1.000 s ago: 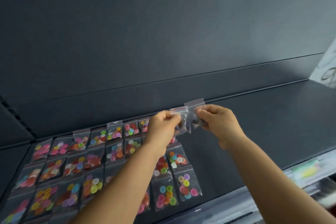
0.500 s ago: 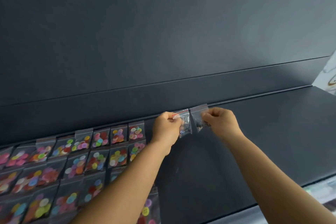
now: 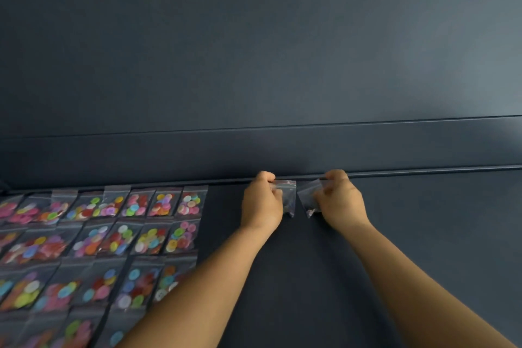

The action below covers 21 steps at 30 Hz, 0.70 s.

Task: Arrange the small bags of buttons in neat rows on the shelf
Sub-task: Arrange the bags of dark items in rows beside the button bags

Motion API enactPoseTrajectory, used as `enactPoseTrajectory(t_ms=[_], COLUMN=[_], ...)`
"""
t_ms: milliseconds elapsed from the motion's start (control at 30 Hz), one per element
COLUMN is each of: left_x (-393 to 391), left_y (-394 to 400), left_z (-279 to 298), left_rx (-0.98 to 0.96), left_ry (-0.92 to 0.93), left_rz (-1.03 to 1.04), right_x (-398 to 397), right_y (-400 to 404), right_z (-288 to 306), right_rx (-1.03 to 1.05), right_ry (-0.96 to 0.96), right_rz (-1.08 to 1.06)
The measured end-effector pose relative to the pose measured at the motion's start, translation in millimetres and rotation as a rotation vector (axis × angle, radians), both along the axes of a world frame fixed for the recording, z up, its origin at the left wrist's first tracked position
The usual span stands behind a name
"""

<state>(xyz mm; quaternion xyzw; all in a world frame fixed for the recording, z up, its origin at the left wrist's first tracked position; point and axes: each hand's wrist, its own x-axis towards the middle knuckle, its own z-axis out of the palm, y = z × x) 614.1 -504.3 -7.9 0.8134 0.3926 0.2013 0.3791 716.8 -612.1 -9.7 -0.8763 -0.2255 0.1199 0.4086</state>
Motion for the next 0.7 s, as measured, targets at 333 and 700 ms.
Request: enactPoseTrajectory(t_ms=[333,700], left_x=[-13.0,-33.1], left_y=[-6.2,-18.7], left_z=[-16.3,-13.1], left_rx=[0.41,0.42], left_ry=[0.228,0.396], left_rz=[-0.454,-0.561], right_x=[-5.1,-16.1], right_y=[-16.2,-16.1], right_z=[-10.7,-11.7], right_rx=[-0.187,-0.25], right_ry=[-0.384,-0.455], right_rz=[0.415,0.403])
